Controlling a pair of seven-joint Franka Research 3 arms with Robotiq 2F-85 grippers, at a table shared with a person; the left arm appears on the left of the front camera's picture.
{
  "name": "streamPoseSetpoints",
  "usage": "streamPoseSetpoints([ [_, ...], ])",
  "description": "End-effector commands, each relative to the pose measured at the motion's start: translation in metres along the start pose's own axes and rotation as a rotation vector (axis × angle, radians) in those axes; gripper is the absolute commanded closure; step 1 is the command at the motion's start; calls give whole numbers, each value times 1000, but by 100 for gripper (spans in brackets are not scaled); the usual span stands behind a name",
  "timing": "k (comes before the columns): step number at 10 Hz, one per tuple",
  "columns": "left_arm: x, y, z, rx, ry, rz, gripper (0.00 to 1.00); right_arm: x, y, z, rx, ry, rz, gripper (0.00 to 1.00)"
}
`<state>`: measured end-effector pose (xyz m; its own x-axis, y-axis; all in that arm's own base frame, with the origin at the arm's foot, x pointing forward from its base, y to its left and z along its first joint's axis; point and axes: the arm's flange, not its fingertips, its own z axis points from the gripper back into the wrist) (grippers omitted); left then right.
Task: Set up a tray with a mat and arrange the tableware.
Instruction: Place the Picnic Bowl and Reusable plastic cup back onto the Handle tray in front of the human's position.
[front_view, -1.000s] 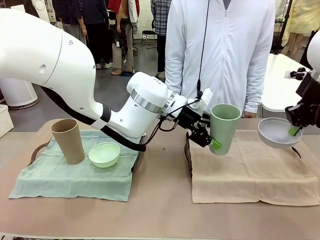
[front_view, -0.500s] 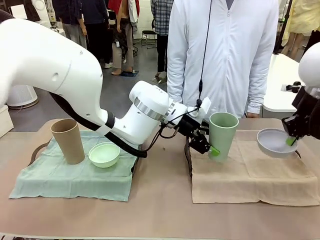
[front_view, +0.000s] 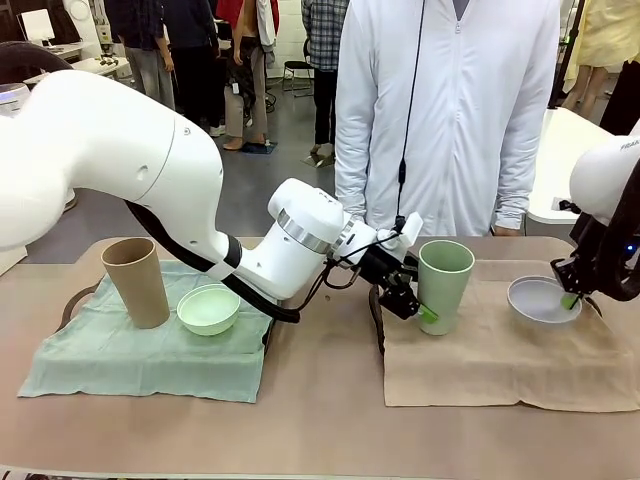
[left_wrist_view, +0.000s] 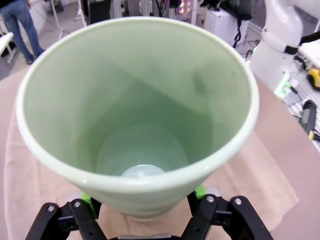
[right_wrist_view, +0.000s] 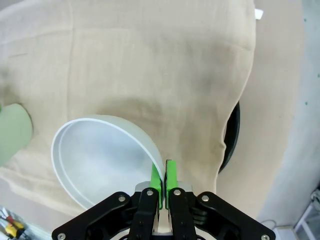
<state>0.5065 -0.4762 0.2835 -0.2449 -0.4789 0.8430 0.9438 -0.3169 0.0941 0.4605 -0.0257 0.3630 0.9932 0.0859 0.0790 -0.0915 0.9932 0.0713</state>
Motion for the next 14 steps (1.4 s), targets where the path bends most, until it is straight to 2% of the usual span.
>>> streamPoseSetpoints([
  [1, 6, 2, -2, 2, -2, -37, 19, 2, -3, -17, 11, -20, 4, 95],
  [2, 6, 2, -2, -4, -2, -41, 19, 5, -5, -22, 12, -19, -2, 95],
  [3, 5, 1, -3, -6, -7, -43, 12, 5, -4, -23, 17, -12, 7, 95],
  [4, 4, 0, -3, -10, -10, -45, 0, 4, -4, -21, 34, -9, 18, 35],
  [5, 6, -2, -3, -8, -11, -44, 0, 3, -4, -16, 36, -12, 9, 35],
  [6, 8, -3, 0, -4, -7, -28, 0, 1, -2, -8, 22, -15, 14, 0],
  [7, 8, -6, 3, -15, 9, -12, 0, -2, 0, 0, 29, -15, 18, 71],
  [8, 6, -6, 8, -16, 57, 33, 0, -7, 3, 12, 24, -24, 25, 0],
  [9, 3, -8, 14, 6, 74, 107, 0, -15, 5, 28, 32, -28, 28, 51],
  [10, 1, -10, 22, 17, 81, 169, 0, -19, 4, 37, 53, -36, 21, 0],
  [11, -1, -13, 30, 30, 92, 238, 0, -26, 1, 50, 69, -53, 16, 31],
  [12, -2, -15, 38, 43, 109, 289, 0, -32, -1, 62, 83, -65, 12, 0],
  [13, 1, -20, 47, 47, 113, 344, 0, -40, -3, 73, 92, -58, -5, 0],
  [14, 12, -32, 60, 56, 144, 458, 0, -53, -6, 90, 80, -8, -63, 0],
])
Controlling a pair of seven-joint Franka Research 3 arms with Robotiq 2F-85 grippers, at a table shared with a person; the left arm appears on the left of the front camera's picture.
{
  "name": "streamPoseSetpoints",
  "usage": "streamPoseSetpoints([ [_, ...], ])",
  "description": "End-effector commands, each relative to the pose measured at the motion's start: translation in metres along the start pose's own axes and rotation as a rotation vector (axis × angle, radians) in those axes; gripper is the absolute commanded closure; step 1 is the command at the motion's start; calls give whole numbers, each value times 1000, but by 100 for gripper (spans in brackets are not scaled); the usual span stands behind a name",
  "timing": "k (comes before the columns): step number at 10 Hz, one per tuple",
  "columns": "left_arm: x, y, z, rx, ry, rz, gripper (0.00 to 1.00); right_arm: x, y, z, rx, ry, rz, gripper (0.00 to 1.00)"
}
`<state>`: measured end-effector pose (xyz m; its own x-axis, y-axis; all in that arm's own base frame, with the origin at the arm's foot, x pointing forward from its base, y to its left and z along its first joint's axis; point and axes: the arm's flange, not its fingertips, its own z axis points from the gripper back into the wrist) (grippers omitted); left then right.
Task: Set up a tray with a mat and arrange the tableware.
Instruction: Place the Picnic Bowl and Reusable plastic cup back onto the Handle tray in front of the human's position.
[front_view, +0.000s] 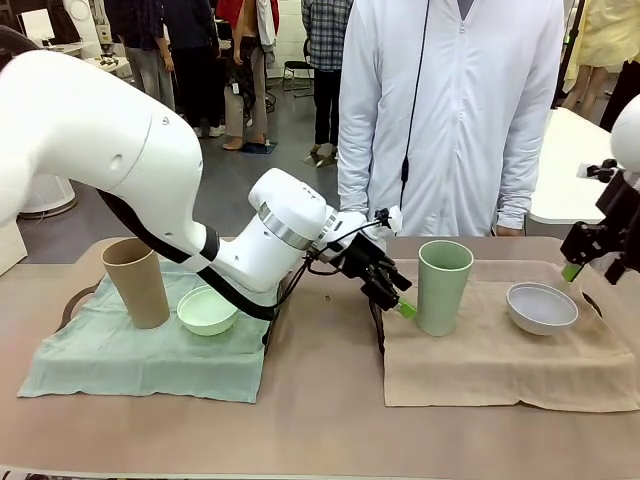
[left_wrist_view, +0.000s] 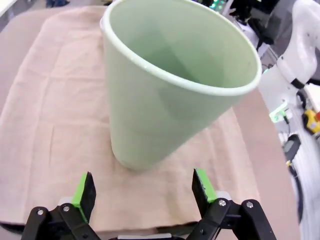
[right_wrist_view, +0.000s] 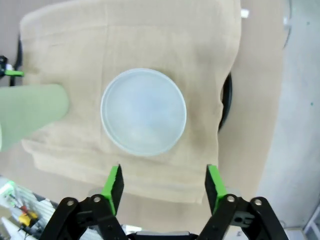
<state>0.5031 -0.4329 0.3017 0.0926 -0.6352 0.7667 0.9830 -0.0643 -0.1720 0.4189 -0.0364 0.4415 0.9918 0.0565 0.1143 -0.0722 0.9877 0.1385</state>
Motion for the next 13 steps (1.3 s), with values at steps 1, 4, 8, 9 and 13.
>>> streamPoseSetpoints([
  [1, 22, -40, 37, 28, 117, 176, 0, -29, -3, 31, -3, 68, -75, 0],
  [4, 79, -106, 98, 133, 321, 415, 0, -59, 11, 101, -113, 22, -19, 0],
  [8, 111, -194, 159, 326, 562, 567, 0, -96, 44, 160, -243, -55, 54, 0],
  [9, 112, -209, 165, 347, 568, 569, 0, -96, 43, 160, -226, -58, 72, 0],
  [13, 103, -187, 154, 318, 519, 553, 0, -95, 43, 164, -218, -58, 67, 0],
])
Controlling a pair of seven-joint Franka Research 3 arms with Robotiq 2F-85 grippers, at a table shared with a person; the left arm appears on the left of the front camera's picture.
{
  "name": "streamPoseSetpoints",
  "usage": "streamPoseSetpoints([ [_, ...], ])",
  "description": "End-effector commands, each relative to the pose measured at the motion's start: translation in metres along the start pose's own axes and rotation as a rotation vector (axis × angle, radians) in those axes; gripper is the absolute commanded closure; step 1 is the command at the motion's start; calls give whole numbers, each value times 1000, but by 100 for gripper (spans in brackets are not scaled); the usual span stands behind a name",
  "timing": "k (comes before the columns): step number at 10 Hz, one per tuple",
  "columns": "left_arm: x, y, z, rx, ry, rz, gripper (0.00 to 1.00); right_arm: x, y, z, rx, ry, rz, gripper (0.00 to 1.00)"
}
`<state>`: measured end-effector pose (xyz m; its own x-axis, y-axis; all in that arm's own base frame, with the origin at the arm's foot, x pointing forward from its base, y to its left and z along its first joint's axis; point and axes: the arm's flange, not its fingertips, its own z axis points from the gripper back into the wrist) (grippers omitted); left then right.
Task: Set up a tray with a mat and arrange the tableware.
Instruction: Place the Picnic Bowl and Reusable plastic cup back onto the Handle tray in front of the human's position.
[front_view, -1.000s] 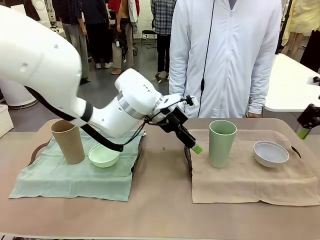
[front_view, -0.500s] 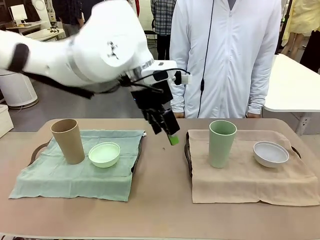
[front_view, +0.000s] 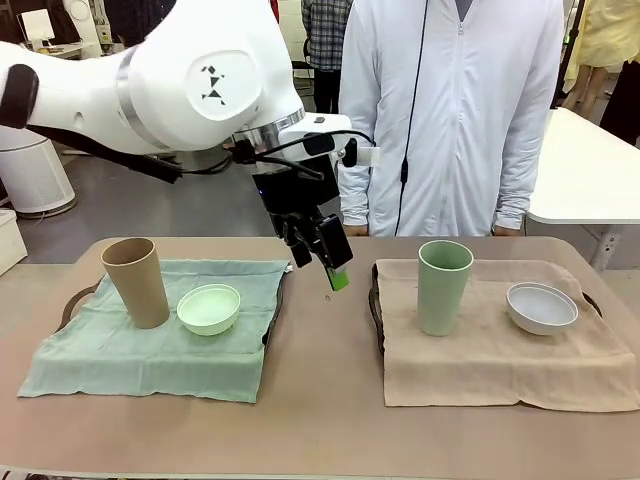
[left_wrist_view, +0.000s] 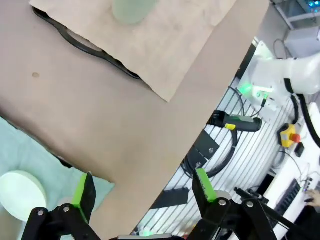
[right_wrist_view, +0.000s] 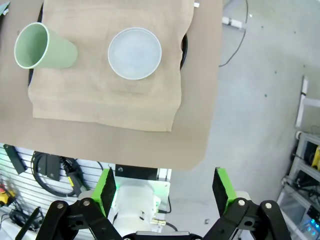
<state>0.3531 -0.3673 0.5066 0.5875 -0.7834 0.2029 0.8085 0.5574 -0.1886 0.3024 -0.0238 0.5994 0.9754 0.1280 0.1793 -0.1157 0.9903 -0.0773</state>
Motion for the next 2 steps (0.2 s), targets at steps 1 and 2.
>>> streamPoseSetpoints([
  [1, 1, 0, 1, -15, -19, -25, 0, 2, 0, -2, -10, 6, -6, 0],
  [2, 1, 0, 1, -15, -19, -25, 0, 2, 0, -2, -10, 6, -6, 0],
])
